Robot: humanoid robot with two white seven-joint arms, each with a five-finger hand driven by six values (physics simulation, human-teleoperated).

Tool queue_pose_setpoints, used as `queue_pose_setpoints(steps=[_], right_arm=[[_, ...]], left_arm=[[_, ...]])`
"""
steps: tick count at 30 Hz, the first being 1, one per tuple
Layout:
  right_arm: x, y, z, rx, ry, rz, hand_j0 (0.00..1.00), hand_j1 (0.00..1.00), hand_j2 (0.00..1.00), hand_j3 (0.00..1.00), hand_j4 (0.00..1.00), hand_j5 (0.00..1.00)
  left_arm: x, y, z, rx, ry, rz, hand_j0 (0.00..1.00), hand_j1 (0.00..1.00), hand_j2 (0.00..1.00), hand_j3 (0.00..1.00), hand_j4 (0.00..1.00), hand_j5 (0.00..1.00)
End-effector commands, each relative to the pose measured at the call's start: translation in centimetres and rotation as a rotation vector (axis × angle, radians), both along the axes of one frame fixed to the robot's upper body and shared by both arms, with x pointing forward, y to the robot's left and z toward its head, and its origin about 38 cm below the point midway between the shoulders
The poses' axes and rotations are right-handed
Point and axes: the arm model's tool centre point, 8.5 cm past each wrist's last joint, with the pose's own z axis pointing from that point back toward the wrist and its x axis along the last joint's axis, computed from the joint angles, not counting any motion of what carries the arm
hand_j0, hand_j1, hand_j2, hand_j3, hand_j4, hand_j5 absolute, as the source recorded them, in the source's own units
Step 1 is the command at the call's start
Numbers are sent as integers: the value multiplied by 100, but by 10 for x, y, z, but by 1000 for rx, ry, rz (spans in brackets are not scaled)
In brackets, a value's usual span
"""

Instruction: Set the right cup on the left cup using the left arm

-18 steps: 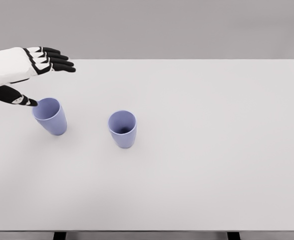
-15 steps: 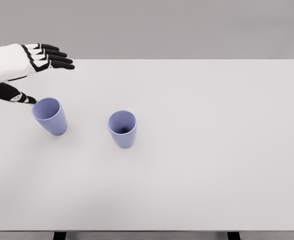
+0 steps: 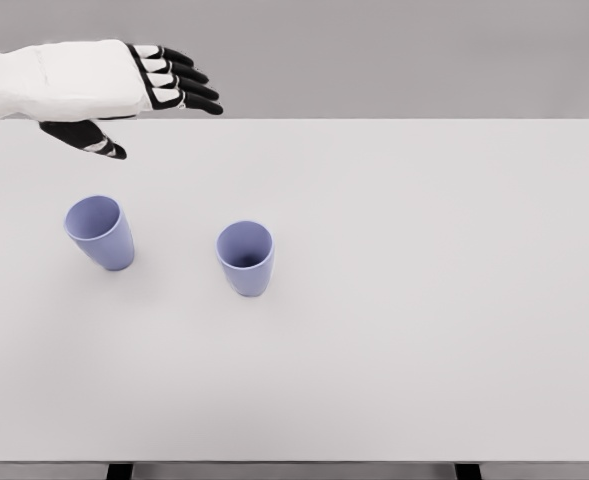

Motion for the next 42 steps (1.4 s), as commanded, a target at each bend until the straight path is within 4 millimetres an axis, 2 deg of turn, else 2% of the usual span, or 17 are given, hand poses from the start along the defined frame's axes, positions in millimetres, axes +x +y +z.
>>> queue_pose_setpoints(steps=[1,5,7,8,9,13,19,21,33,34,42], right_arm=[[0,0,0,0,0,0,100,100,100,100,100,100],[0,0,0,0,0,0,100,100,100,100,100,100],[-1,0,0,0,2,0,100,100,100,100,100,100],[-1,0,0,0,2,0,100,100,100,100,100,100],[0,0,0,0,0,0,100,100,100,100,100,100],[0,0,0,0,0,0,100,100,100,100,100,100],[0,0,0,0,0,0,100,100,100,100,100,100],[-1,0,0,0,2,0,100,100,100,100,100,100],[0,0,0,0,0,0,100,100,100,100,100,100],[0,0,0,0,0,0,100,100,100,100,100,100],[0,0,0,0,0,0,100,100,100,100,100,100]], left_arm=[[-15,-22,-22,47,45,-78,100,100,100,100,100,100],[-14,-24,-26,44,51,-82,100,100,100,100,100,100],[-13,-38,-33,57,39,-107,100,100,100,100,100,100],[-13,-47,-45,72,45,-122,100,100,100,100,100,100],[-12,-54,-48,76,40,-133,100,100,100,100,100,100],[-14,-63,-75,122,59,-144,100,100,100,100,100,100],[-16,-70,-89,160,65,-160,100,100,100,100,100,100],[-19,-73,-102,170,84,-166,100,100,100,100,100,100],[-14,-81,-111,232,20,-156,100,100,100,100,100,100],[-15,-90,-113,228,17,-173,100,100,100,100,100,100],[-14,-91,-128,266,8,-161,100,100,100,100,100,100]])
